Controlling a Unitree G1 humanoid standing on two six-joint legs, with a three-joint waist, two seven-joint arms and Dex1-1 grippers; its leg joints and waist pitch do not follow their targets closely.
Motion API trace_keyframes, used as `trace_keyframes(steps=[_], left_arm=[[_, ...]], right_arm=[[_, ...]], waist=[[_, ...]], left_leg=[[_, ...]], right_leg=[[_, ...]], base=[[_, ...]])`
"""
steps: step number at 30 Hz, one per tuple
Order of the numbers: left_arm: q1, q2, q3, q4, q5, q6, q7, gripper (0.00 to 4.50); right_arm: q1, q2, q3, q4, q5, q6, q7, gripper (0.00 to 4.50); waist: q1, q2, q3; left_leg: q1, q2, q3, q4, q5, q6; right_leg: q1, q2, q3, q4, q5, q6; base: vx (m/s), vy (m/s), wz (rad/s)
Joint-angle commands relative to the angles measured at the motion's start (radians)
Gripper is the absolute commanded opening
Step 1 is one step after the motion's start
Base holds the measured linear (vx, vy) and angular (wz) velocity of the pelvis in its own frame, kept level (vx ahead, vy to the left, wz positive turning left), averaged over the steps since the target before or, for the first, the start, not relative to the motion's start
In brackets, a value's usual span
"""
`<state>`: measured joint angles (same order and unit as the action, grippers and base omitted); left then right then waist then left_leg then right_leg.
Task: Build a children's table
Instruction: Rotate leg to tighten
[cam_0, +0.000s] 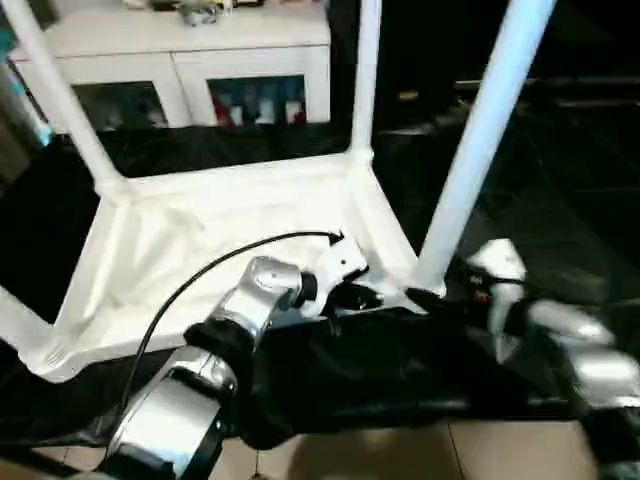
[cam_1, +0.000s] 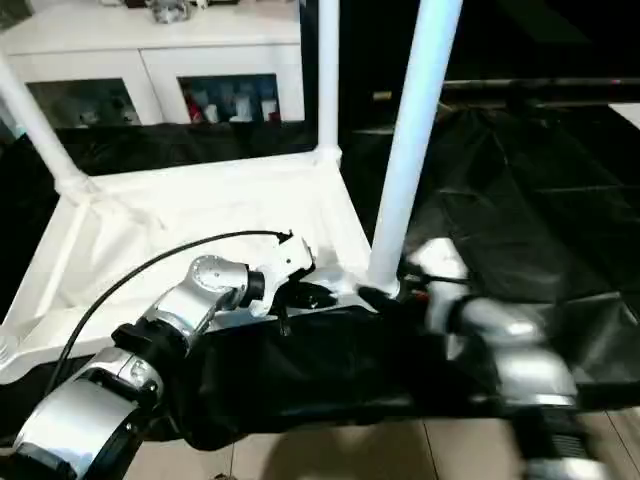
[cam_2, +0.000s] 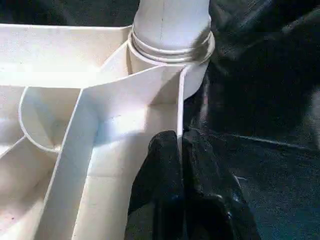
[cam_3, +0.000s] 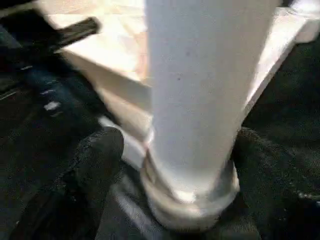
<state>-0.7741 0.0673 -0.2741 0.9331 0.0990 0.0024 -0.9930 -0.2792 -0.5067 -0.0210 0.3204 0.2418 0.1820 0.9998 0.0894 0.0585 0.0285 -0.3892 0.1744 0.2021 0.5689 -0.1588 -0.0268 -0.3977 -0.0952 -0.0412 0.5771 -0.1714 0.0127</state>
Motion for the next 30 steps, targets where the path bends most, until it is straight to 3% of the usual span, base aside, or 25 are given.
trace_keyframes(steps=[1, 3, 4, 9, 10, 11, 12, 13, 14, 15, 16, 20, 22, 23, 25, 26, 27, 28, 29, 30], left_arm=[[0.016, 0.001, 0.024, -0.015, -0.026, -0.028, 0.007, 0.00], [0.024, 0.005, 0.017, -0.023, -0.028, -0.042, -0.015, 0.00], [0.026, 0.006, 0.016, -0.027, -0.029, -0.044, -0.021, 0.00], [0.058, 0.011, 0.034, -0.083, -0.055, -0.054, -0.017, 0.00], [0.059, 0.011, 0.035, -0.083, -0.056, -0.053, -0.017, 0.00], [0.063, 0.013, 0.039, -0.092, -0.060, -0.051, -0.016, 0.45], [0.089, 0.022, 0.052, -0.145, -0.078, -0.032, -0.021, 0.57], [0.105, 0.027, 0.062, -0.184, -0.093, -0.012, -0.025, 0.57], [0.121, 0.030, 0.071, -0.219, -0.106, 0.007, -0.029, 0.57], [0.165, 0.048, 0.082, -0.332, -0.134, 0.064, -0.043, 0.63], [0.165, 0.048, 0.082, -0.332, -0.134, 0.064, -0.043, 0.84], [0.276, 0.119, 0.121, -0.578, -0.177, 0.198, -0.037, 0.94], [0.338, 0.158, 0.143, -0.692, -0.196, 0.259, -0.039, 1.37], [0.381, 0.185, 0.159, -0.763, -0.209, 0.294, -0.042, 1.37], [0.485, 0.241, 0.200, -0.907, -0.231, 0.356, -0.045, 1.37], [0.496, 0.246, 0.204, -0.922, -0.233, 0.361, -0.045, 1.53], [0.596, 0.290, 0.250, -1.039, -0.261, 0.413, -0.038, 1.79], [0.596, 0.290, 0.250, -1.039, -0.261, 0.413, -0.038, 1.79], [0.652, 0.311, 0.279, -1.099, -0.276, 0.448, -0.036, 1.80], [0.724, 0.335, 0.316, -1.164, -0.291, 0.482, -0.037, 1.79]], right_arm=[[0.030, -0.040, -0.005, -0.038, 0.030, 0.025, 0.077, 3.65], [0.061, -0.091, -0.037, -0.076, 0.061, 0.056, 0.111, 3.65], [0.069, -0.097, -0.039, -0.084, 0.065, 0.060, 0.118, 3.65], [0.177, -0.154, -0.026, -0.245, 0.120, 0.133, 0.171, 3.65], [0.178, -0.154, -0.026, -0.246, 0.120, 0.133, 0.171, 3.65], [0.184, -0.149, -0.022, -0.261, 0.125, 0.137, 0.168, 3.75], [0.179, -0.113, -0.012, -0.279, 0.129, 0.140, 0.137, 3.75], [0.174, -0.092, -0.004, -0.287, 0.131, 0.141, 0.121, 3.75], [0.171, -0.074, 0.002, -0.295, 0.134, 0.143, 0.107, 3.75], [0.159, -0.031, 0.028, -0.307, 0.129, 0.146, 0.077, 3.75], [0.159, -0.031, 0.028, -0.307, 0.129, 0.146, 0.077, 3.75], [0.125, 0.052, 0.080, -0.297, 0.108, 0.144, 0.023, 3.75], [0.110, 0.079, 0.100, -0.280, 0.083, 0.131, -0.001, 3.75], [0.096, 0.098, 0.108, -0.261, 0.074, 0.123, -0.015, 3.75], [0.060, 0.140, 0.117, -0.211, 0.047, 0.093, -0.053, 3.75], [0.057, 0.144, 0.118, -0.207, 0.045, 0.090, -0.058, 3.75], [0.039, 0.167, 0.118, -0.186, 0.035, 0.083, -0.078, 3.75], [0.039, 0.167, 0.118, -0.186, 0.035, 0.083, -0.078, 3.75], [0.025, 0.180, 0.115, -0.163, 0.023, 0.072, -0.109, 3.75], [0.006, 0.199, 0.106, -0.131, 0.013, 0.057, -0.150, 3.75]], waist=[[0.001, -0.034, -0.050], [0.004, -0.035, -0.050], [0.003, -0.039, -0.049], [0.003, -0.032, -0.048], [0.001, -0.035, -0.048], [0.001, -0.036, -0.048], [0.002, -0.028, -0.047], [-0.002, -0.029, -0.044], [-0.002, -0.027, -0.046], [-0.003, -0.029, -0.039], [-0.002, -0.025, -0.041], [-0.011, -0.026, -0.021], [-0.014, -0.025, -0.013], [-0.014, -0.024, -0.015], [-0.019, -0.026, -0.001], [-0.025, -0.024, -0.004], [-0.024, -0.020, 0.010], [-0.027, -0.019, 0.009], [-0.029, -0.021, 0.019], [-0.030, -0.017, 0.027]], left_leg=[[0.015, 0.052, -0.021, -0.056, -0.242, 0.114], [0.015, 0.052, -0.022, -0.054, -0.241, 0.123], [0.014, 0.052, -0.022, -0.054, -0.239, 0.125], [0.013, 0.053, -0.024, -0.056, -0.251, 0.128], [0.011, 0.053, -0.024, -0.056, -0.252, 0.126], [0.012, 0.053, -0.024, -0.056, -0.250, 0.121], [0.013, 0.053, -0.025, -0.056, -0.252, 0.116], [0.006, 0.051, -0.025, -0.059, -0.246, 0.115], [0.010, 0.053, -0.024, -0.059, -0.250, 0.112], [0.014, 0.058, -0.024, -0.062, -0.260, 0.108], [0.013, 0.060, -0.026, -0.064, -0.259, 0.105], [0.012, 0.061, -0.028, -0.077, -0.297, 0.078], [0.017, 0.060, -0.027, -0.081, -0.317, 0.060], [0.019, 0.062, -0.028, -0.080, -0.311, 0.053], [0.006, 0.060, -0.027, -0.086, -0.286, 0.058], [0.003, 0.060, -0.029, -0.085, -0.265, 0.058], [0.009, 0.061, -0.026, -0.086, -0.278, 0.061], [0.007, 0.063, -0.028, -0.087, -0.279, 0.058], [0.007, 0.059, -0.024, -0.089, -0.296, 0.059], [0.008, 0.062, -0.026, -0.094, -0.310, 0.049]], right_leg=[[0.042, -0.052, 0.023, -0.077, -0.288, -0.194], [0.042, -0.053, 0.022, -0.078, -0.300, -0.193], [0.042, -0.053, 0.021, -0.079, -0.304, -0.192], [0.039, -0.052, 0.019, -0.083, -0.336, -0.178], [0.040, -0.052, 0.018, -0.083, -0.342, -0.177], [0.038, -0.051, 0.018, -0.083, -0.351, -0.175], [0.035, -0.053, 0.019, -0.082, -0.355, -0.179], [0.037, -0.053, 0.018, -0.081, -0.346, -0.191], [0.034, -0.052, 0.018, -0.081, -0.345, -0.194], [0.027, -0.051, 0.020, -0.082, -0.341, -0.201], [0.030, -0.053, 0.021, -0.077, -0.329, -0.209], [0.019, -0.044, 0.024, -0.077, -0.320, -0.202], [0.014, -0.042, 0.027, -0.080, -0.315, -0.197], [0.015, -0.043, 0.029, -0.075, -0.291, -0.204], [0.013, -0.041, 0.029, -0.070, -0.236, -0.214], [0.018, -0.043, 0.028, -0.061, -0.196, -0.222], [0.005, -0.038, 0.030, -0.066, -0.189, -0.228], [0.010, -0.041, 0.030, -0.061, -0.177, -0.237], [0.007, -0.034, 0.030, -0.067, -0.202, -0.230], [0.005, -0.039, 0.032, -0.067, -0.216, -0.235]], base=[[0.000, 0.000, 0.00], [0.000, 0.000, 0.00], [0.000, 0.000, 0.00], [0.000, 0.000, 0.00], [0.000, 0.000, 0.00], [0.000, 0.000, 0.00], [0.000, 0.000, 0.00], [0.000, 0.000, 0.00], [0.000, 0.000, 0.00], [0.000, 0.000, 0.00], [0.000, 0.000, 0.00], [0.000, 0.000, 0.00], [0.000, 0.000, 0.00], [0.000, 0.000, 0.00], [0.000, 0.000, 0.00], [0.000, 0.000, 0.00], [0.000, 0.000, 0.00], [0.000, 0.000, 0.00], [0.000, 0.000, 0.00], [0.000, 0.000, 0.00]])
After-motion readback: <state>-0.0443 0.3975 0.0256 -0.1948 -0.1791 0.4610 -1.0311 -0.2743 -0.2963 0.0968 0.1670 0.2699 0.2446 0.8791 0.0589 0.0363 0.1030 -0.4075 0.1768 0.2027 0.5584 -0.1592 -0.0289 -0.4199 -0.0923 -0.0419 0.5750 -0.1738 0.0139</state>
